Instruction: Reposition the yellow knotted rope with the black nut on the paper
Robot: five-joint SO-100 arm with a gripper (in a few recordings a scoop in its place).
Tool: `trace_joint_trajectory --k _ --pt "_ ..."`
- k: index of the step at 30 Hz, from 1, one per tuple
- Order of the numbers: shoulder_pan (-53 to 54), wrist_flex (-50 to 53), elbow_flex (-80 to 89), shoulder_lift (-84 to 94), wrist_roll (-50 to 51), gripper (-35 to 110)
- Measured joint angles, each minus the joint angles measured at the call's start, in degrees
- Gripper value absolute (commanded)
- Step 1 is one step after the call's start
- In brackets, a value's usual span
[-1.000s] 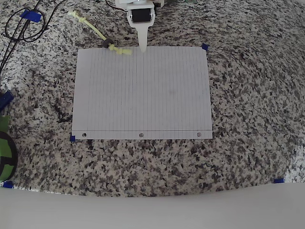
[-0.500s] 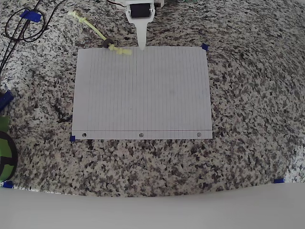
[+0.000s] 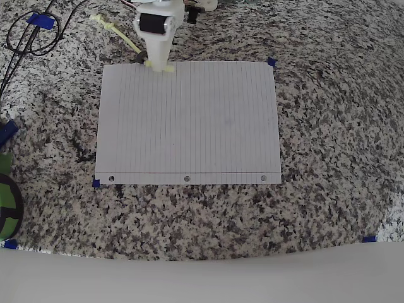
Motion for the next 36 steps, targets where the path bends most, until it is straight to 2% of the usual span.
trace_joint_trajectory --k 5,11,18,36 --pt "2.3 8.5 -7.7 -10.2 -0.8 32" --pt "3.4 11.4 -9.8 -17.9 -0.8 34" --pt "3.9 11.3 -10.5 -24.0 -0.8 41" --pt "4.2 4.2 -10.5 -34.5 -0.8 40"
